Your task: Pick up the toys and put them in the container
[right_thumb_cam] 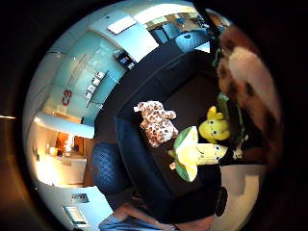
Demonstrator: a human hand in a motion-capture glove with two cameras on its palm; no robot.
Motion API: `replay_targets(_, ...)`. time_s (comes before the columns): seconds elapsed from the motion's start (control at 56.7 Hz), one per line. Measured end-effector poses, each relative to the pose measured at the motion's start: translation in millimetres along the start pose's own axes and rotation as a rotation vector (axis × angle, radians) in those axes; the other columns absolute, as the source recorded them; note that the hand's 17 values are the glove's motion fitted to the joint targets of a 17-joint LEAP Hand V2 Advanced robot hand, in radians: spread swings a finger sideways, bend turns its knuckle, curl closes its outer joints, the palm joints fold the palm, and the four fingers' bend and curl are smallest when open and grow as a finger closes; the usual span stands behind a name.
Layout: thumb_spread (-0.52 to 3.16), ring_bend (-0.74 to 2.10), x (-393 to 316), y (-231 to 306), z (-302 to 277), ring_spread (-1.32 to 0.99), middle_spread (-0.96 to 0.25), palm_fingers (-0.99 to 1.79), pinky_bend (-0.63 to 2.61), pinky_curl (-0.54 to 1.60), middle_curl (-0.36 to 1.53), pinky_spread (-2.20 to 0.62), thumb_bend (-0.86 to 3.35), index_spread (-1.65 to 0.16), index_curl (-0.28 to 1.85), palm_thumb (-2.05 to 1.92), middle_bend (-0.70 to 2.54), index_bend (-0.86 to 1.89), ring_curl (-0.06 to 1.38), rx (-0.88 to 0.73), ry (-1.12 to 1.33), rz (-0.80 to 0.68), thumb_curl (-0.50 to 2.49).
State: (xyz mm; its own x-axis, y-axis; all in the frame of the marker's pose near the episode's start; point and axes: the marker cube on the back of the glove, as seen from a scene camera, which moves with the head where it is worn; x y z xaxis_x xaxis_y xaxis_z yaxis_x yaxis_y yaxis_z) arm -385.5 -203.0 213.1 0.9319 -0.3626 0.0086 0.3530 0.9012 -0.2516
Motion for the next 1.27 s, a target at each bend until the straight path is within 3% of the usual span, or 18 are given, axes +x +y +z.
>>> replay_targets(0.159, 1.64, 1.09, -29.5, -14.1, 28.1, -0.22, -0.10, 0.54, 0.89, 0.51, 0.60, -0.33, 1.18, -0.33, 0.36, 0.14, 0.35, 0.13, 0.58, -0.074, 0.012, -0.024, 0.34)
replay_targets(0.229, 1.61, 1.02, -20.3, -5.7, 33.9, -0.22, -0.09, 0.25, 0.94, 0.53, 0.60, -0.28, 1.10, -0.34, 0.34, -0.03, 0.32, 0.11, 0.58, -0.161, 0.012, -0.031, 0.28)
replay_targets(0.282, 1.56, 0.82, -13.8, -1.7, 34.4, -0.20, -0.07, -0.10, 0.98, 0.54, 0.56, -0.19, 0.93, -0.35, 0.34, -0.19, 0.23, 0.14, 0.52, -0.184, -0.001, -0.040, 0.19)
replay_targets(0.335, 1.51, 0.64, -5.1, 2.8, 30.3, -0.17, -0.05, -0.23, 0.93, 0.50, 0.52, -0.12, 0.77, -0.34, 0.33, -0.24, 0.17, 0.17, 0.46, -0.173, -0.011, -0.039, 0.12)
replay_targets(0.477, 1.39, 0.46, 23.8, 21.8, 8.1, -0.13, -0.03, -0.19, 0.84, 0.44, 0.45, -0.02, 0.39, -0.33, 0.31, -0.22, 0.13, 0.15, 0.36, -0.173, 0.014, -0.015, 0.02)
replay_targets(0.741, 1.29, 0.39, 97.5, 93.3, -35.0, -0.11, -0.03, -0.11, 0.77, 0.39, 0.36, 0.05, -0.03, -0.33, 0.32, -0.12, 0.13, 0.17, 0.33, -0.253, 0.172, 0.046, 0.03)
replay_targets(1.024, 1.26, 0.36, 155.2, 190.5, -20.0, -0.12, -0.03, -0.10, 0.76, 0.38, 0.31, 0.06, -0.08, -0.33, 0.30, -0.13, 0.14, 0.16, 0.33, -0.333, 0.127, 0.088, 0.06)
replay_targets(1.271, 1.26, 0.40, 178.5, 261.6, 10.7, -0.12, -0.03, -0.05, 0.75, 0.37, 0.29, 0.05, -0.08, -0.33, 0.29, -0.14, 0.16, 0.16, 0.34, -0.269, 0.032, 0.025, 0.07)
